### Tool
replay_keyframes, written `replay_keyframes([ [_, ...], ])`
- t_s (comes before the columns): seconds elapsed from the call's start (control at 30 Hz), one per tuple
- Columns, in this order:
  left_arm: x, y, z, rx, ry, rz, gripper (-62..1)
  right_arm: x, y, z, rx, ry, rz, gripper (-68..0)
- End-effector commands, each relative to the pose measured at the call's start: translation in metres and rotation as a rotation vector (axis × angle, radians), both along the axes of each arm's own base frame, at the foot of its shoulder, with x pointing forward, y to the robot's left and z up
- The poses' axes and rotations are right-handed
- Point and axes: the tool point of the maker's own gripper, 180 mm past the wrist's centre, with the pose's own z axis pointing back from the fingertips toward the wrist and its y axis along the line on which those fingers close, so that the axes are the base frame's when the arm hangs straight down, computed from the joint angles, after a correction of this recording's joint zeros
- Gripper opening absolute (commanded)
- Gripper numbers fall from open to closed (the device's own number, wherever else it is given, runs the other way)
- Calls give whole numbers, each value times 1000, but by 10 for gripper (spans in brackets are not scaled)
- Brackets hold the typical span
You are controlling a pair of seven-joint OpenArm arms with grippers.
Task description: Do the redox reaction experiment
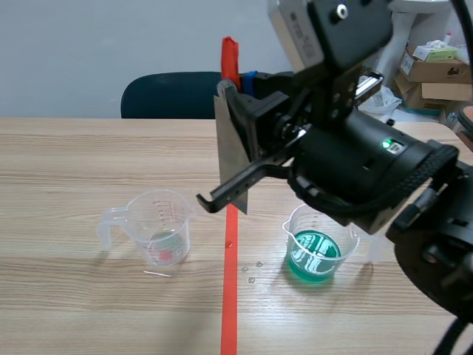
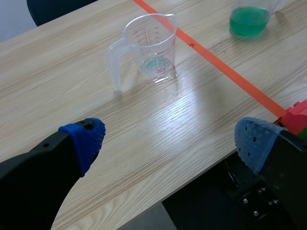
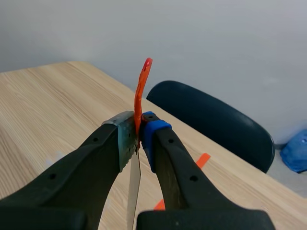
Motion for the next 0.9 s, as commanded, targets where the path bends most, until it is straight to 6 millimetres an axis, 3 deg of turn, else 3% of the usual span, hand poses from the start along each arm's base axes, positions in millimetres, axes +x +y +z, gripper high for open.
replay_keyframes([
  [0.0, 3, -2, 5, -14, -22, -5, -33, -3, -6, 10, 13, -36, -3, -656],
  [0.47, 3, -2, 5, -14, -22, -5, -33, -15, -65, 3, 12, -14, -82, -656],
  [0.87, 3, -2, 5, -14, -22, -5, -33, -12, -104, 7, -30, -40, -169, -656],
])
